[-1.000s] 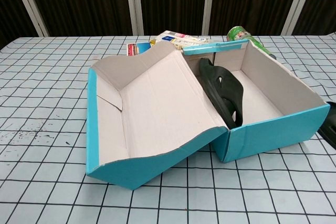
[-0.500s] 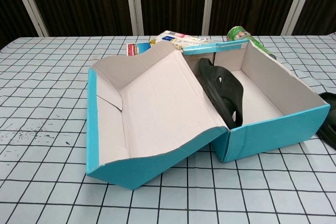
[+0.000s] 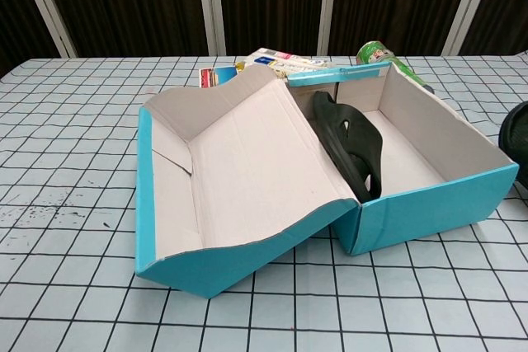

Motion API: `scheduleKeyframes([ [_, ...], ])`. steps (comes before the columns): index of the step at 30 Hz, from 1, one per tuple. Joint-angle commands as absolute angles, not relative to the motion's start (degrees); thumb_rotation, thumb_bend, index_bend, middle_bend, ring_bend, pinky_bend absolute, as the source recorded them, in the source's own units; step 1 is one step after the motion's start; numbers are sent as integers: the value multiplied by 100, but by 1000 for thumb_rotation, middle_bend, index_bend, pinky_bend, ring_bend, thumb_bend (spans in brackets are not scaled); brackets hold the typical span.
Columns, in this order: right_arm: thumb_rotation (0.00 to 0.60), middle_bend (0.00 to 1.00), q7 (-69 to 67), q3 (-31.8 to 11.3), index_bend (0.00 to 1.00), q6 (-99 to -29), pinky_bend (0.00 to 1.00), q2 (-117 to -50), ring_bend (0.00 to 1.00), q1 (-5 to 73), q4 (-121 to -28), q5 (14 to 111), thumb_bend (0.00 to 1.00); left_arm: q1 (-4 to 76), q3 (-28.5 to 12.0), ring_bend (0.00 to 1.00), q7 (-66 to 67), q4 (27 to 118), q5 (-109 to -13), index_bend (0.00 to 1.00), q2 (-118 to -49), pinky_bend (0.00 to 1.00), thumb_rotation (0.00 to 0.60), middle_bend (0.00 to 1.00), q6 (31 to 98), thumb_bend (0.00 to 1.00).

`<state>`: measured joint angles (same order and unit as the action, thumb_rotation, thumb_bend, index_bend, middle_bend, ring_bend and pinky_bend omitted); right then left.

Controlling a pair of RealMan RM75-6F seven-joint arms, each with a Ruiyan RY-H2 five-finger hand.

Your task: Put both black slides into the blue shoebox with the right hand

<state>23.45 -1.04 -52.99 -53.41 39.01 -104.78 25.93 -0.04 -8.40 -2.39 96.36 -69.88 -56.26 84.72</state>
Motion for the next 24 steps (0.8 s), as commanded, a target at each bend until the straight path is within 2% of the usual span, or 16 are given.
scheduleKeyframes([
  [1,600,666,2288,-158,604,-5329,0,-5223,343,3888,-10569,2605,560,-4,-842,0,-245,9632,-6984,118,-5625,92,600,10,8470,373],
  [17,600,700,1404,-805,663,-5703,0,-4560,380,3645,-11047,3046,608,-9,-854,0,-291,9615,-6960,119,-5616,92,600,10,8461,373],
  [18,600,700,1405,-745,664,-6075,0,-3908,380,3389,-11605,3263,610,-11,-855,0,-298,9615,-6960,119,-5614,92,600,11,8462,373],
  [19,600,700,1466,-813,664,-5808,0,-4218,380,3591,-11442,3213,610,-13,-855,0,-306,9615,-6960,119,-5612,92,600,10,8463,373],
  [20,600,700,1456,-872,664,-5809,0,-4255,380,3639,-11356,3142,611,-14,-856,0,-316,9615,-6964,119,-5610,92,600,11,8463,373],
  [24,600,700,1465,-1031,664,-5881,0,-4027,380,3697,-11727,3075,615,-21,-857,0,-378,9607,-6979,119,-5596,92,600,10,8461,373],
])
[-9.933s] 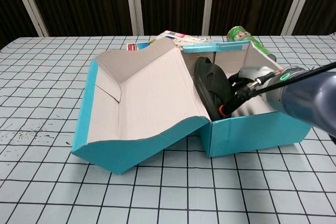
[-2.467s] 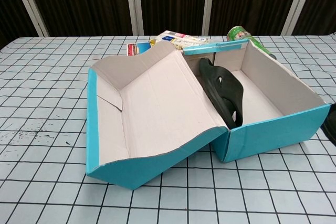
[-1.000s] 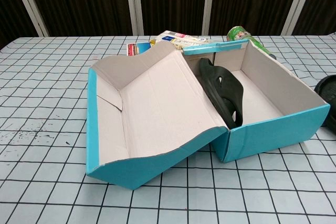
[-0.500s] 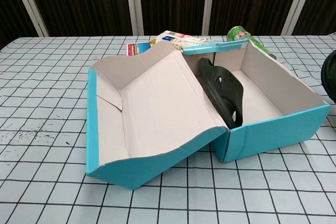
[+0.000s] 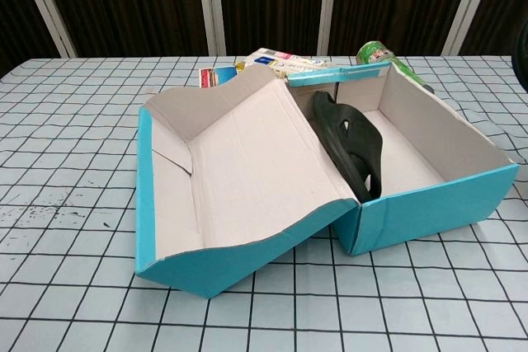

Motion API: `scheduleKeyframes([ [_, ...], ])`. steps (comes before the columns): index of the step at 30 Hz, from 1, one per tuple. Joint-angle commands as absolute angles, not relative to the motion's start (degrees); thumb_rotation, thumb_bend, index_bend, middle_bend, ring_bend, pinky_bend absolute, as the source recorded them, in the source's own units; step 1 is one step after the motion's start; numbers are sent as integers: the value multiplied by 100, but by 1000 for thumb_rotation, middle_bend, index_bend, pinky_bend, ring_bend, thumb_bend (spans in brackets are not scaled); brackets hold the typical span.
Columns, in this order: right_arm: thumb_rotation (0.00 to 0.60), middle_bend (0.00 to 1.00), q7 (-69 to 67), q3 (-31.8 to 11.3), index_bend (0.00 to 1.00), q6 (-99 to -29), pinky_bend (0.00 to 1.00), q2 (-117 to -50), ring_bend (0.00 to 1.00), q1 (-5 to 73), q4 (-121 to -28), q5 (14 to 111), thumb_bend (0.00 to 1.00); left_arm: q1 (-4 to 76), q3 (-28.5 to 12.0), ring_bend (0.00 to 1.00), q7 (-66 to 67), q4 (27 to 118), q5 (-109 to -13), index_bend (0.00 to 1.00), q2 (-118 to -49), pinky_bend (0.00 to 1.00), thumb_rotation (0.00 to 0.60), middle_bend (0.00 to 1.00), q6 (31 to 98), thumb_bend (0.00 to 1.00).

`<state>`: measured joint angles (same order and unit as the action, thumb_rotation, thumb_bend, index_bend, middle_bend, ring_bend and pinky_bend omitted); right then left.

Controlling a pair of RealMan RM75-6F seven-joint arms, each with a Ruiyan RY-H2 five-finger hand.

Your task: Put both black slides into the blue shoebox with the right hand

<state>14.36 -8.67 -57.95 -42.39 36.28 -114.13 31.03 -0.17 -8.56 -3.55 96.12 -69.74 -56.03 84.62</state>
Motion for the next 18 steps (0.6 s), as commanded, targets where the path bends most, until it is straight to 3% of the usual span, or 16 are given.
scheduleKeyframes([
  [1,600,700,1504,-1063,664,-5905,0,-3963,380,3723,-11838,3039,617,-23,-858,0,-397,9603,-6981,119,-5592,92,600,10,8459,374],
  [10,600,700,2238,-1398,664,-6363,0,-3693,380,4311,-12811,2115,618,-54,-848,0,-644,9563,-7050,120,-5538,92,600,11,8444,373],
  [18,600,700,2851,-1780,664,-7095,0,-4295,380,5110,-13048,1144,619,-95,-849,0,-872,9511,-7093,120,-5487,92,600,11,8460,373],
])
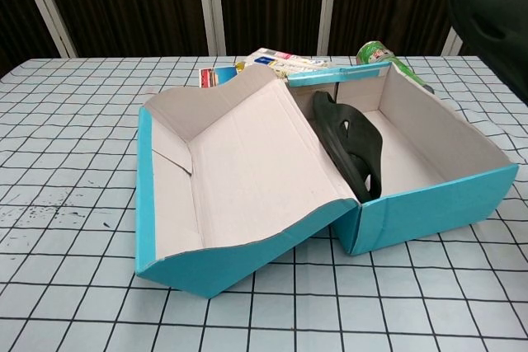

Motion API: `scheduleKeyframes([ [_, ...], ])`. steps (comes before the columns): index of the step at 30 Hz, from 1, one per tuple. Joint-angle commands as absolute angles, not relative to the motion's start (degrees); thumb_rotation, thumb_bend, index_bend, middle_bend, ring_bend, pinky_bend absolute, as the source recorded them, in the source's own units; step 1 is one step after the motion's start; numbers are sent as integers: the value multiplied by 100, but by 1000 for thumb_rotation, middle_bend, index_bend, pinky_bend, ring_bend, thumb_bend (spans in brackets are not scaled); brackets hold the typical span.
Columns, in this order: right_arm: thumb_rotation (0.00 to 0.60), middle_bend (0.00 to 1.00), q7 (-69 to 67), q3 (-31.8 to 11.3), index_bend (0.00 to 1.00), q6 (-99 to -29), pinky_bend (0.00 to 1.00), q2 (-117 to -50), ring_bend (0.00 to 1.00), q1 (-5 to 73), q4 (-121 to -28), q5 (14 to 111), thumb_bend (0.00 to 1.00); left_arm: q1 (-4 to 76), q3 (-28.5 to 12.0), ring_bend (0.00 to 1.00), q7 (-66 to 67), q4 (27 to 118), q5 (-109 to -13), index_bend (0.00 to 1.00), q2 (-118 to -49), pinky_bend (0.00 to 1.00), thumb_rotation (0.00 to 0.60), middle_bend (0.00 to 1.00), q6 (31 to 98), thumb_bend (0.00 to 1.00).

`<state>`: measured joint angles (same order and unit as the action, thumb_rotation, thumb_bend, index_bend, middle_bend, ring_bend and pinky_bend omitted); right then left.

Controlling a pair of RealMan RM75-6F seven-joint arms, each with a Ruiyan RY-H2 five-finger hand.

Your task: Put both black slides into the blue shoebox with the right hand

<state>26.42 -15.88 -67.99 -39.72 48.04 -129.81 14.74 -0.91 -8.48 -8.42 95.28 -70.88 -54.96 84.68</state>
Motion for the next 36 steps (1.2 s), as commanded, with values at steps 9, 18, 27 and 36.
scheduleKeyframes([
  [9,600,700,3172,-2054,664,-7763,0,-5515,388,5803,-12538,428,622,-44,-834,0,-916,9462,-7137,120,-5492,92,600,10,8360,373],
  [18,600,700,3326,-2044,664,-7880,0,-6317,388,5974,-11962,49,634,-34,-849,0,-965,9430,-7102,120,-5492,92,600,11,8330,373],
  [27,600,700,3545,-1933,664,-7949,0,-6880,388,5967,-11542,-106,634,-37,-835,0,-947,9445,-7136,120,-5490,92,600,11,8348,373],
  [36,600,700,3849,-1759,664,-8015,0,-7444,388,5922,-11084,-138,634,-41,-837,0,-975,9435,-7130,120,-5485,92,600,11,8347,373],
])
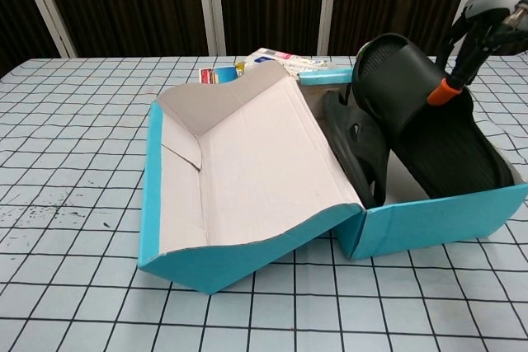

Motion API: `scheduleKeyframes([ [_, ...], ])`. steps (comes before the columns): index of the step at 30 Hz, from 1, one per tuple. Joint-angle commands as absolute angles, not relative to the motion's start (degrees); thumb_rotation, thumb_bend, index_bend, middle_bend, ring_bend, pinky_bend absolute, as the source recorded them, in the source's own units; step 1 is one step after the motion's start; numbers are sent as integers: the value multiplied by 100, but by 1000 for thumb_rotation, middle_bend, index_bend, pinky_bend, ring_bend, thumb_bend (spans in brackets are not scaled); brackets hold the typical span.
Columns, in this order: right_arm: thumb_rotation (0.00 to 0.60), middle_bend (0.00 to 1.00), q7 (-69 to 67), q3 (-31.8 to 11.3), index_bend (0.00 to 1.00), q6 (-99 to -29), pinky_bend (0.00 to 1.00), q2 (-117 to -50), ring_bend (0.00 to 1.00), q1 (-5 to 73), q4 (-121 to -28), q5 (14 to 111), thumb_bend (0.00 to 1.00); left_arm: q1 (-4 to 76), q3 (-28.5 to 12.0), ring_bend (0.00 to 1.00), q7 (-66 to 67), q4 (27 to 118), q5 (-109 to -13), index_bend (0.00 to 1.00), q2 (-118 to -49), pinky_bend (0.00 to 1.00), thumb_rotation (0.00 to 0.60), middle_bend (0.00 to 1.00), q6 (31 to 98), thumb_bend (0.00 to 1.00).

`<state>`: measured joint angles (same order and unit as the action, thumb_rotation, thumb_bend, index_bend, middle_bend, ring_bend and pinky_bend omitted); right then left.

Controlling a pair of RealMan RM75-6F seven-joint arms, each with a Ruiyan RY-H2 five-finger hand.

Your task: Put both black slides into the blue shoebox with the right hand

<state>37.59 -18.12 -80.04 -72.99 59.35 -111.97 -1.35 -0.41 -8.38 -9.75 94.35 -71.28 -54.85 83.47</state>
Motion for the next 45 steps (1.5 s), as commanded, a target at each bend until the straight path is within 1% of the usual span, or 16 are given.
scheduleKeyframes([
  [1,600,700,3872,-1747,664,-8022,0,-7511,388,5915,-11032,-121,635,-40,-836,0,-975,9436,-7133,120,-5485,92,600,11,8347,374],
  [10,600,700,4263,-1557,664,-8210,0,-8117,388,5886,-10628,38,633,-38,-832,0,-964,9439,-7130,122,-5486,92,600,11,8343,374],
  [16,600,700,4456,-1523,664,-8300,0,-8439,388,5831,-10362,103,634,-39,-826,0,-967,9438,-7141,123,-5482,92,600,11,8345,373],
  [21,600,700,4583,-1461,664,-8253,0,-8664,388,5738,-10099,143,634,-47,-830,0,-979,9436,-7131,124,-5479,92,600,11,8355,373],
  [32,600,700,4808,-1360,664,-8064,0,-8986,388,5492,-9738,377,634,-33,-824,0,-928,9444,-7135,126,-5490,92,600,11,8345,373],
  [36,600,700,4860,-1428,664,-8091,0,-8998,388,5433,-9783,493,634,-37,-827,0,-928,9446,-7128,126,-5488,92,600,11,8352,373],
  [38,600,684,4910,-1486,659,-8128,0,-8929,388,5419,-9900,560,634,-35,-828,0,-932,9442,-7120,127,-5489,92,600,11,8345,373],
  [40,600,623,4952,-1544,592,-8152,0,-8851,388,5410,-10020,601,628,-32,-828,0,-935,9441,-7119,128,-5489,92,600,11,8338,373],
  [41,600,588,4968,-1582,541,-8164,0,-8806,388,5401,-10093,616,610,-31,-827,0,-935,9442,-7121,128,-5489,92,600,11,8334,373],
  [43,600,512,4984,-1683,448,-8140,0,-8704,382,5378,-10271,596,544,-30,-822,0,-938,9445,-7131,128,-5486,92,600,11,8333,373],
  [45,600,427,4940,-1796,388,-8099,0,-8602,361,5341,-10440,592,486,-36,-819,0,-943,9450,-7143,129,-5484,92,600,11,8345,373],
])
